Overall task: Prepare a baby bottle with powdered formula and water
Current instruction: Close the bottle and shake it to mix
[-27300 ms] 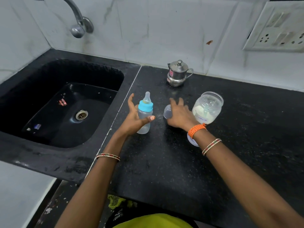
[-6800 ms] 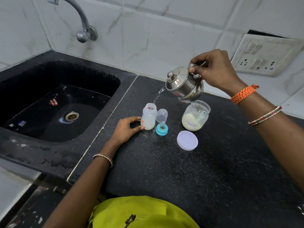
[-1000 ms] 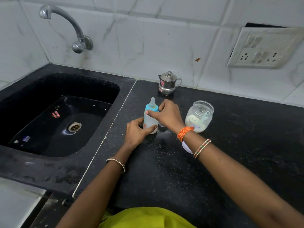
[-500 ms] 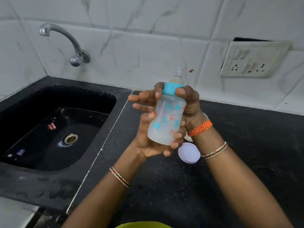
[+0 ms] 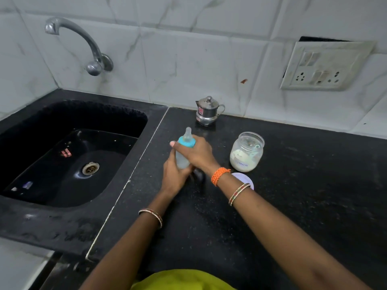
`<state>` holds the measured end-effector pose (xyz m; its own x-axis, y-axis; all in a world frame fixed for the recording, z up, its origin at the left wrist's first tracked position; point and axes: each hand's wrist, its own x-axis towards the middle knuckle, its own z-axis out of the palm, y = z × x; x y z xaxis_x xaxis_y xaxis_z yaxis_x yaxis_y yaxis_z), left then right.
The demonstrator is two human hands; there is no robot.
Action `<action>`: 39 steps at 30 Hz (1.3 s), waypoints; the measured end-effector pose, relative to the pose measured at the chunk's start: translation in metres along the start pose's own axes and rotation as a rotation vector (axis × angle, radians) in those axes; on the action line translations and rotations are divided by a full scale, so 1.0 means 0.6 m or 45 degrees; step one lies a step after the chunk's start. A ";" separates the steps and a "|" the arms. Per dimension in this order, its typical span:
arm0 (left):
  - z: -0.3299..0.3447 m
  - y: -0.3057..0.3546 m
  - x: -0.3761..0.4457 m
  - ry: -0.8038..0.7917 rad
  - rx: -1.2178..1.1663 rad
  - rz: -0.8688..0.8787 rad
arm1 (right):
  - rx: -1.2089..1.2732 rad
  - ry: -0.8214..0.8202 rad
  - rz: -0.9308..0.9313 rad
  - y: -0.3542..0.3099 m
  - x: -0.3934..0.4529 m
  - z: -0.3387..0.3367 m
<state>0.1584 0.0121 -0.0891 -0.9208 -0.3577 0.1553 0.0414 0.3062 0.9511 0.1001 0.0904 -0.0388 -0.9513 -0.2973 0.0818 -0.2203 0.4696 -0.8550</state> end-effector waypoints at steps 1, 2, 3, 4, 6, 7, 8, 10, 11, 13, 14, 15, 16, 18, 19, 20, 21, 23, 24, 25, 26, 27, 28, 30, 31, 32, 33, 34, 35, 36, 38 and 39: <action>-0.009 -0.009 0.004 0.008 0.075 0.002 | -0.080 -0.053 -0.003 0.009 -0.002 0.000; -0.018 -0.018 0.008 0.038 0.131 -0.009 | -0.147 -0.091 -0.008 0.019 0.001 -0.002; -0.026 -0.026 0.012 0.083 0.177 -0.029 | -0.186 -0.083 0.005 0.031 0.003 -0.006; -0.032 -0.035 0.015 0.122 0.232 -0.052 | -0.162 -0.033 0.009 0.044 0.002 -0.011; -0.041 -0.038 0.013 0.140 0.377 -0.110 | -0.182 0.069 -0.009 0.071 0.001 -0.019; -0.042 -0.038 0.010 0.142 0.451 -0.136 | -0.315 0.053 -0.045 0.085 -0.001 -0.019; -0.043 -0.038 0.008 0.144 0.496 -0.135 | -0.442 0.000 -0.088 0.100 -0.001 -0.017; -0.043 -0.046 0.012 0.129 0.564 -0.067 | -0.517 -0.065 -0.148 0.119 -0.001 -0.007; -0.042 -0.053 0.014 0.108 0.605 -0.048 | -0.476 -0.021 -0.181 0.118 -0.003 -0.002; -0.043 -0.062 0.018 0.100 0.680 -0.054 | -0.276 0.154 -0.218 0.096 -0.006 0.000; -0.042 -0.065 0.019 0.106 0.711 -0.048 | -0.125 0.241 -0.236 0.073 -0.009 -0.003; -0.042 -0.064 0.019 0.118 0.729 -0.045 | 0.026 0.299 -0.274 0.047 -0.012 -0.007; -0.041 -0.064 0.019 0.127 0.744 -0.032 | 0.146 0.331 -0.338 0.022 -0.015 -0.011; -0.040 -0.063 0.019 0.116 0.754 -0.024 | 0.242 0.323 -0.476 -0.021 -0.021 -0.013; -0.039 -0.064 0.019 0.113 0.749 -0.020 | 0.245 0.304 -0.535 -0.034 -0.023 -0.010; -0.040 -0.064 0.021 0.110 0.739 -0.011 | 0.234 0.283 -0.589 -0.040 -0.022 -0.006; -0.040 -0.063 0.020 0.110 0.729 -0.002 | 0.203 0.257 -0.639 -0.039 -0.019 0.001; -0.041 -0.058 0.018 0.115 0.727 -0.001 | 0.097 0.192 -0.725 -0.026 -0.012 0.015; -0.040 -0.056 0.017 0.117 0.732 -0.007 | 0.046 0.166 -0.754 -0.016 -0.008 0.022; -0.039 -0.054 0.016 0.117 0.734 -0.009 | 0.010 0.158 -0.778 -0.005 -0.006 0.028; -0.038 -0.056 0.015 0.115 0.727 -0.004 | -0.009 0.166 -0.787 0.003 -0.006 0.034; -0.037 -0.057 0.016 0.116 0.712 0.003 | -0.019 0.194 -0.783 0.009 -0.007 0.041; -0.037 -0.059 0.017 0.122 0.700 0.004 | -0.028 0.233 -0.773 0.014 -0.007 0.047; -0.037 -0.063 0.017 0.123 0.705 -0.005 | -0.054 0.315 -0.751 0.017 -0.008 0.061; -0.037 -0.065 0.016 0.118 0.706 -0.007 | -0.074 0.347 -0.751 0.017 -0.008 0.068; -0.037 -0.066 0.015 0.116 0.702 -0.010 | -0.096 0.373 -0.758 0.018 -0.008 0.074; -0.037 -0.066 0.015 0.114 0.698 -0.011 | -0.119 0.393 -0.766 0.021 -0.007 0.079; -0.038 -0.065 0.017 0.109 0.705 -0.013 | -0.151 0.406 -0.774 0.022 -0.006 0.083; -0.038 -0.066 0.018 0.092 0.728 -0.019 | -0.190 0.414 -0.780 0.023 -0.005 0.088; -0.039 -0.067 0.020 0.070 0.768 -0.022 | -0.229 0.415 -0.786 0.025 -0.001 0.091; -0.044 -0.065 0.022 0.028 0.831 -0.028 | -0.251 0.389 -0.799 0.028 0.000 0.091; -0.047 -0.061 0.024 0.012 0.816 -0.048 | -0.258 0.357 -0.792 0.032 -0.002 0.089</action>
<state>0.1546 -0.0290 -0.1145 -0.9135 -0.3855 0.1304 -0.2335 0.7590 0.6078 0.1087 0.0554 -0.0828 -0.6496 -0.3484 0.6758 -0.7506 0.4354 -0.4970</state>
